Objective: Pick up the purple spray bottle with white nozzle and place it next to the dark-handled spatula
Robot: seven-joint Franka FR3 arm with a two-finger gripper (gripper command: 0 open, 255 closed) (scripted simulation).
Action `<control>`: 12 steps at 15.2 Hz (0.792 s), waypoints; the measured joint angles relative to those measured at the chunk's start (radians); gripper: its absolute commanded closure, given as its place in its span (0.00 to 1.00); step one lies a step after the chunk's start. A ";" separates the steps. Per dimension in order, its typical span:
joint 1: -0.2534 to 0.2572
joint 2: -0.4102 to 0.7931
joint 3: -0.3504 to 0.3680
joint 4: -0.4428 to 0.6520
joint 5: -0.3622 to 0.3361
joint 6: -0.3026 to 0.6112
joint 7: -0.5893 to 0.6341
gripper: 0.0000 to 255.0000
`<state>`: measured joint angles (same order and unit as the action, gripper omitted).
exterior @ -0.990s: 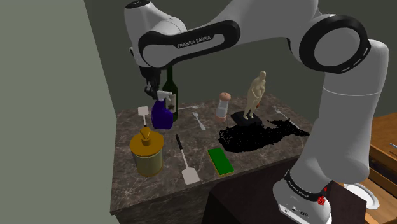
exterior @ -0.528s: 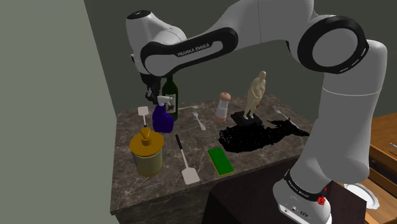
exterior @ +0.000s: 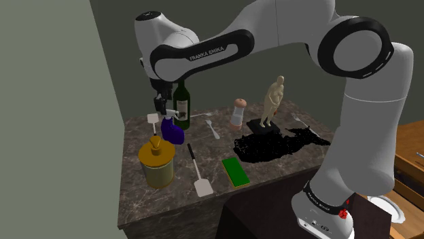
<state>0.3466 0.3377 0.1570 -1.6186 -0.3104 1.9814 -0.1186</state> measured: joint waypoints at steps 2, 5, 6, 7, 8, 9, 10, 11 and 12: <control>0.000 0.000 0.000 0.000 0.000 0.000 0.000 0.00; 0.008 -0.020 0.006 0.039 0.008 -0.059 -0.006 0.00; 0.011 -0.022 0.008 0.067 0.010 -0.088 -0.010 0.00; 0.013 -0.024 0.009 0.077 0.011 -0.100 -0.010 0.00; 0.014 -0.024 0.010 0.084 0.012 -0.108 -0.010 0.00; 0.014 -0.026 0.010 0.084 0.012 -0.110 -0.011 0.00; 0.014 -0.027 0.010 0.084 0.013 -0.111 -0.011 0.00; 0.015 -0.027 0.010 0.084 0.013 -0.112 -0.011 0.00; 0.015 -0.027 0.010 0.084 0.013 -0.112 -0.011 0.00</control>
<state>0.3612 0.3107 0.1673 -1.5343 -0.2977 1.8692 -0.1292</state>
